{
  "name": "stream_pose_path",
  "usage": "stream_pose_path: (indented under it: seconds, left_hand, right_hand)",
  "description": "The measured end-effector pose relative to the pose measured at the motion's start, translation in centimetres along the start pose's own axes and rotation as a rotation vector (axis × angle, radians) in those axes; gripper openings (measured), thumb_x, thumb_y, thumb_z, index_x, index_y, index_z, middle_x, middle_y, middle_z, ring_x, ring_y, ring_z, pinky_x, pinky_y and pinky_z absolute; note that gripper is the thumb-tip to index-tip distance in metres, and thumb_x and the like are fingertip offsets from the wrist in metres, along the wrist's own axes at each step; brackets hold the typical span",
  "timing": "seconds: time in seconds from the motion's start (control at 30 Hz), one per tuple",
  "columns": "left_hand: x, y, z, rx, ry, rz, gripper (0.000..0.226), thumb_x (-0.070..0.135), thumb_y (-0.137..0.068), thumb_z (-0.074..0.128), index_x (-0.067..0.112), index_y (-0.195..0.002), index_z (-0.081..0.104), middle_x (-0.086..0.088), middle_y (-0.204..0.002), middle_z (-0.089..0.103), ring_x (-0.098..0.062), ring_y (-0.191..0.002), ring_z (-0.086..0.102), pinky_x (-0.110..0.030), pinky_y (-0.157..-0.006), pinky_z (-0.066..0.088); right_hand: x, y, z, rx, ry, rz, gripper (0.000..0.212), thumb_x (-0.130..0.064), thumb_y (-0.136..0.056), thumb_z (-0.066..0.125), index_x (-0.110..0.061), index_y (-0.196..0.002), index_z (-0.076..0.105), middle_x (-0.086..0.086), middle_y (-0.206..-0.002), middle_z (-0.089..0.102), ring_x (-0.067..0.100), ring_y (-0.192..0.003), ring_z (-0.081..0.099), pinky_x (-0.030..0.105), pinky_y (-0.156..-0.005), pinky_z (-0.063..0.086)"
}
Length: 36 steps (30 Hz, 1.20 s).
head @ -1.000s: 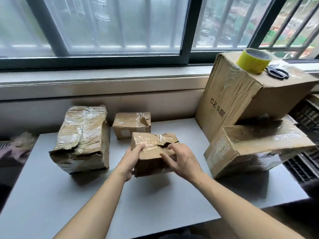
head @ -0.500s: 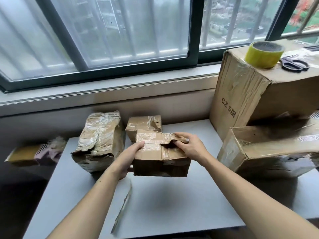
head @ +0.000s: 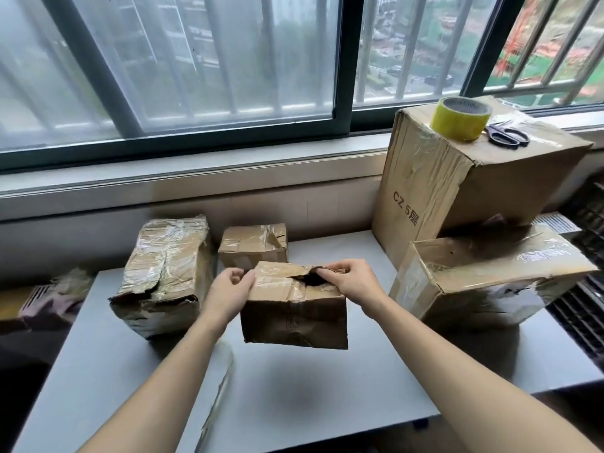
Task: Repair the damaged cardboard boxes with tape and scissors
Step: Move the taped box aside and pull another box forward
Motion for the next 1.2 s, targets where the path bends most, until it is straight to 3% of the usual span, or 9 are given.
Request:
stream_pose_path:
  seconds: [0.07, 0.13, 0.23, 0.3, 0.43, 0.83, 0.97, 1.07, 1.2]
  left_hand:
    - [3.8, 0.9, -0.6, 0.124, -0.197, 0.351, 0.032, 0.042, -0.093, 0.059, 0.02, -0.115, 0.067, 0.004, -0.114, 0.063, -0.013, -0.107, 0.058, -0.034, -0.099, 0.047]
    - [7.2, 3.1, 1.5, 0.048, -0.374, 0.654, 0.03, 0.049, -0.089, 0.053, 0.027, -0.099, 0.072, 0.009, -0.101, 0.065, -0.013, -0.096, 0.058, -0.039, -0.09, 0.049]
    - [7.8, 5.1, 5.6, -0.098, -0.668, 0.84, 0.052, 0.07, -0.082, 0.039, 0.033, -0.095, 0.074, 0.018, -0.104, 0.066, -0.014, -0.105, 0.052, -0.038, -0.09, 0.031]
    - [6.7, 5.2, 8.1, -0.256, -0.816, 0.81, 0.066, 0.082, -0.075, 0.033, 0.036, -0.108, 0.068, 0.02, -0.116, 0.062, -0.015, -0.117, 0.045, -0.037, -0.091, 0.023]
    - [5.0, 5.7, 10.8, -0.49, -0.87, 0.735, 0.059, 0.075, -0.08, 0.054, 0.026, -0.113, 0.056, 0.006, -0.118, 0.06, -0.022, -0.112, 0.046, -0.039, -0.1, 0.036]
    - [4.5, 5.4, 11.1, -0.487, -0.977, 0.631, 0.076, 0.059, -0.072, 0.075, 0.016, -0.128, 0.048, -0.005, -0.129, 0.051, -0.028, -0.118, 0.052, -0.043, -0.097, 0.045]
    - [5.1, 6.2, 10.6, -0.402, -0.995, 0.786, 0.061, 0.042, -0.074, 0.074, 0.015, -0.123, 0.05, -0.004, -0.126, 0.046, -0.029, -0.106, 0.057, -0.041, -0.082, 0.049]
    - [4.9, 6.6, 10.4, -0.398, -0.947, 0.837, 0.061, 0.029, -0.073, 0.074, 0.015, -0.126, 0.048, -0.003, -0.122, 0.044, -0.029, -0.1, 0.058, -0.04, -0.079, 0.049]
    - [5.9, 7.1, 9.8, -0.367, -0.865, 0.913, 0.067, 0.018, -0.073, 0.072, 0.016, -0.134, 0.044, -0.003, -0.127, 0.044, -0.027, -0.1, 0.055, -0.038, -0.081, 0.049]
  right_hand:
    - [0.4, 0.3, 0.2, 0.026, -0.004, 0.02, 0.024, -0.043, -0.08, 0.081, -0.02, -0.087, 0.078, -0.005, -0.085, 0.076, 0.014, -0.086, 0.071, 0.034, -0.077, 0.056]
    - [0.5, 0.6, 0.5, 0.047, -0.022, 0.021, 0.024, -0.04, -0.081, 0.08, -0.018, -0.09, 0.076, -0.003, -0.087, 0.075, 0.015, -0.086, 0.071, 0.031, -0.073, 0.056]
    - [0.2, 1.3, 1.0, 0.059, 0.075, -0.028, 0.023, -0.037, -0.082, 0.08, -0.019, -0.096, 0.076, -0.006, -0.09, 0.072, 0.01, -0.085, 0.069, 0.016, -0.064, 0.051]
    - [-0.3, 1.7, 1.4, 0.078, 0.21, -0.088, 0.027, -0.04, -0.081, 0.079, -0.022, -0.101, 0.076, -0.004, -0.1, 0.067, 0.007, -0.088, 0.064, 0.015, -0.071, 0.046]
    - [-1.3, 2.6, 2.3, 0.048, 0.264, -0.174, 0.024, -0.034, -0.084, 0.078, -0.023, -0.105, 0.074, -0.003, -0.106, 0.053, -0.001, -0.082, 0.053, 0.016, -0.084, 0.041]
    - [-0.8, 3.1, 3.4, -0.076, 0.206, -0.211, 0.021, -0.034, -0.089, 0.073, -0.026, -0.108, 0.07, -0.004, -0.111, 0.051, 0.001, -0.088, 0.058, 0.007, -0.076, 0.044]
    - [-0.2, 2.5, 2.7, -0.09, 0.12, -0.137, 0.025, -0.043, -0.098, 0.057, -0.028, -0.116, 0.063, 0.003, -0.103, 0.059, 0.01, -0.082, 0.061, 0.018, -0.064, 0.049]
    - [1.2, 1.9, 2.2, -0.09, 0.131, -0.011, 0.037, -0.057, -0.08, 0.061, -0.022, -0.093, 0.066, 0.004, -0.089, 0.065, 0.02, -0.081, 0.064, 0.036, -0.063, 0.054]
    - [3.3, 2.0, 2.8, -0.188, 0.025, 0.145, 0.038, -0.044, -0.087, 0.065, -0.014, -0.106, 0.055, 0.008, -0.101, 0.066, 0.02, -0.079, 0.061, 0.031, -0.06, 0.047]
Point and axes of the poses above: each hand's wrist, its own y-axis away from the middle knuckle, its own z-axis out of the palm, x = y × z, the point moved 10 cm from there along -y, towards the middle knuckle
